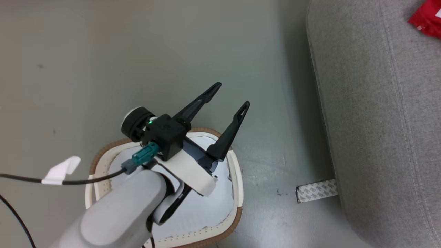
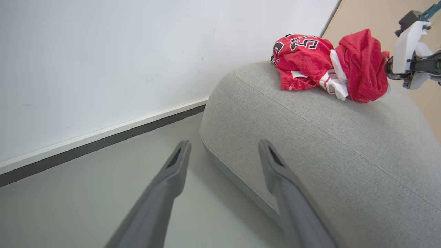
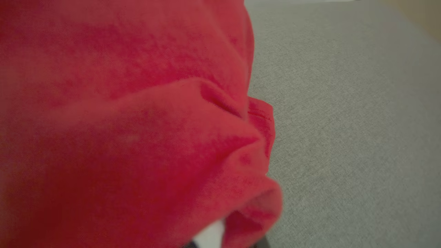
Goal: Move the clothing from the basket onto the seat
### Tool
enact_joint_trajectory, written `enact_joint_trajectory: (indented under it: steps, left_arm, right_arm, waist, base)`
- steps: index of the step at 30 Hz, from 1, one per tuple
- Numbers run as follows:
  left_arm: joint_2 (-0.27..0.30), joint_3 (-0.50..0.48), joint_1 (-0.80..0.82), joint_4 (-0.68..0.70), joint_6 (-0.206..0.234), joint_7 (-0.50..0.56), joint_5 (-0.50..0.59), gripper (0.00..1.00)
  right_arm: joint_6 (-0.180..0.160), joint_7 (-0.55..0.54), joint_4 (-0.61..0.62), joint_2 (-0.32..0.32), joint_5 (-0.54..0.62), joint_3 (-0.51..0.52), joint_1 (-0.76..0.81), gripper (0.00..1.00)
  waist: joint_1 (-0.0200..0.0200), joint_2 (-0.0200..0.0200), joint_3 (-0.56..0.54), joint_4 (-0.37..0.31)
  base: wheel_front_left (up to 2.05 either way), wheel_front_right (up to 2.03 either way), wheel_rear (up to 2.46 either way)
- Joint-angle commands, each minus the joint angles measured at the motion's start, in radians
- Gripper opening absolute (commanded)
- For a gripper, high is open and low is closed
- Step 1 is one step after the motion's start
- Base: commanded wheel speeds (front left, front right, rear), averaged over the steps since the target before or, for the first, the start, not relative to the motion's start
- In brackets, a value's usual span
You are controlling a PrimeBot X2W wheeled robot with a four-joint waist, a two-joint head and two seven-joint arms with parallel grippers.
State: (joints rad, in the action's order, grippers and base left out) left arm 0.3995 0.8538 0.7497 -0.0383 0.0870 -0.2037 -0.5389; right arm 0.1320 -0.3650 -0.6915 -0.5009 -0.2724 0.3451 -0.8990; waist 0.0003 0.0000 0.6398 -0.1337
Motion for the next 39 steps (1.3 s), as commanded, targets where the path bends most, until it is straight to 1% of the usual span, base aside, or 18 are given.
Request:
enact_joint_trajectory:
  steps: [1, 2, 3, 4, 5, 6, 7, 11, 14, 16, 18, 22, 28, 30, 33, 35, 36, 39]
  left_arm:
    - [0.001, -0.003, -0.002, -0.004, 0.001, -0.010, -0.015, 1.00]
    - [-0.001, -0.004, -0.003, -0.006, 0.001, -0.011, -0.015, 1.00]
    - [0.000, -0.005, -0.007, -0.009, 0.000, -0.013, -0.016, 1.00]
    - [0.000, -0.004, -0.012, -0.011, 0.001, -0.015, -0.019, 1.00]
    - [0.000, -0.003, -0.017, -0.015, 0.000, -0.018, -0.019, 1.00]
    - [0.002, -0.004, -0.023, -0.019, 0.001, -0.020, -0.019, 1.00]
    - [0.004, -0.006, -0.030, -0.025, 0.003, -0.022, -0.023, 1.00]
    - [0.009, -0.015, -0.068, -0.040, 0.008, -0.034, -0.041, 1.00]
    - [0.012, -0.024, -0.106, -0.047, 0.015, -0.043, -0.060, 1.00]
    - [0.016, -0.033, -0.134, -0.052, 0.022, -0.046, -0.072, 1.00]
    - [0.020, -0.042, -0.162, -0.054, 0.029, -0.051, -0.081, 1.00]
    - [0.053, -0.070, -0.212, -0.046, 0.047, -0.053, -0.100, 1.00]
    - [0.098, -0.132, -0.277, -0.006, 0.098, -0.058, -0.132, 1.00]
    - [0.112, -0.151, -0.299, 0.009, 0.114, -0.059, -0.139, 1.00]
    - [0.124, -0.170, -0.327, 0.031, 0.134, -0.059, -0.142, 1.00]
    - [0.126, -0.183, -0.345, 0.038, 0.147, -0.060, -0.151, 1.00]
    - [0.126, -0.183, -0.345, 0.038, 0.147, -0.060, -0.151, 1.00]
    - [0.127, -0.203, -0.372, 0.047, 0.168, -0.061, -0.164, 1.00]
  right_arm:
    - [-0.003, 0.001, -0.020, -0.010, 0.007, -0.001, -0.005, 0.01]
    - [-0.003, 0.001, -0.041, -0.007, 0.014, -0.006, -0.002, 0.03]
    - [-0.003, 0.004, -0.055, -0.004, 0.017, -0.012, 0.000, 0.10]
    - [-0.003, 0.006, -0.065, -0.003, 0.019, -0.017, 0.000, 0.22]
    - [-0.003, 0.010, -0.075, -0.003, 0.021, -0.023, 0.000, 0.41]
    - [-0.003, 0.010, -0.087, -0.002, 0.023, -0.027, 0.002, 0.73]
    - [-0.003, -0.002, -0.104, 0.002, 0.026, -0.028, 0.006, 1.00]
    - [-0.003, -0.039, -0.138, 0.012, 0.045, -0.043, 0.020, 1.00]
    - [-0.003, -0.044, -0.128, 0.014, 0.051, -0.070, 0.042, 1.00]
    - [-0.003, -0.049, -0.105, 0.014, 0.032, -0.093, 0.065, 1.00]
    - [-0.003, -0.078, -0.070, 0.023, -0.020, -0.125, 0.103, 1.00]
    - [-0.003, -0.110, 0.093, -0.013, -0.120, -0.190, 0.193, 1.00]
    - [-0.002, -0.129, 0.421, 0.003, -0.240, -0.202, 0.330, 1.00]
    - [-0.002, -0.126, 0.516, 0.028, -0.263, -0.200, 0.368, 1.00]
    - [-0.002, -0.126, 0.624, 0.071, -0.283, -0.188, 0.424, 1.00]
    - [-0.002, -0.099, 0.682, 0.105, -0.286, -0.176, 0.462, 1.00]
    - [-0.002, -0.099, 0.682, 0.105, -0.286, -0.176, 0.462, 1.00]
    - [-0.002, -0.033, 0.759, 0.171, -0.282, -0.188, 0.532, 1.00]
  waist:
    - [-0.0003, 0.0000, -0.012, 0.003]
    - [-0.0003, 0.0000, -0.019, 0.003]
    - [-0.0003, 0.0000, -0.028, 0.001]
    - [-0.0003, 0.0000, -0.038, -0.002]
    - [-0.0003, 0.0000, -0.049, -0.005]
    - [-0.0003, 0.0000, -0.062, -0.009]
    - [-0.0003, 0.0000, -0.079, -0.014]
    - [-0.0003, 0.0000, -0.158, -0.034]
    - [-0.0003, 0.0000, -0.233, -0.045]
    - [-0.0003, 0.0000, -0.284, -0.048]
    - [-0.0003, 0.0000, -0.336, -0.045]
    - [-0.0003, 0.0000, -0.421, -0.038]
    - [-0.0003, 0.0000, -0.510, -0.014]
    - [-0.0003, 0.0000, -0.526, -0.005]
    - [-0.0003, 0.0000, -0.543, 0.014]
    - [-0.0003, 0.0000, -0.553, 0.029]
    - [-0.0003, 0.0000, -0.553, 0.029]
    - [-0.0003, 0.0000, -0.563, 0.052]
  base:
    - [0.00, 0.00, 0.00]
    - [0.00, 0.00, 0.00]
    - [0.00, 0.00, 0.00]
    - [0.00, 0.00, 0.00]
    - [0.00, 0.00, 0.00]
    - [0.00, 0.00, 0.00]
    - [0.00, 0.00, 0.00]
    - [0.00, 0.00, 0.00]
    - [0.00, 0.00, 0.00]
    - [0.00, 0.00, 0.00]
    - [0.00, 0.00, 0.00]
    - [0.00, 0.00, 0.00]
    - [0.00, 0.00, 0.00]
    - [0.00, 0.00, 0.00]
    - [0.00, 0.00, 0.00]
    - [0.00, 0.00, 0.00]
    - [0.00, 0.00, 0.00]
    - [0.00, 0.00, 0.00]
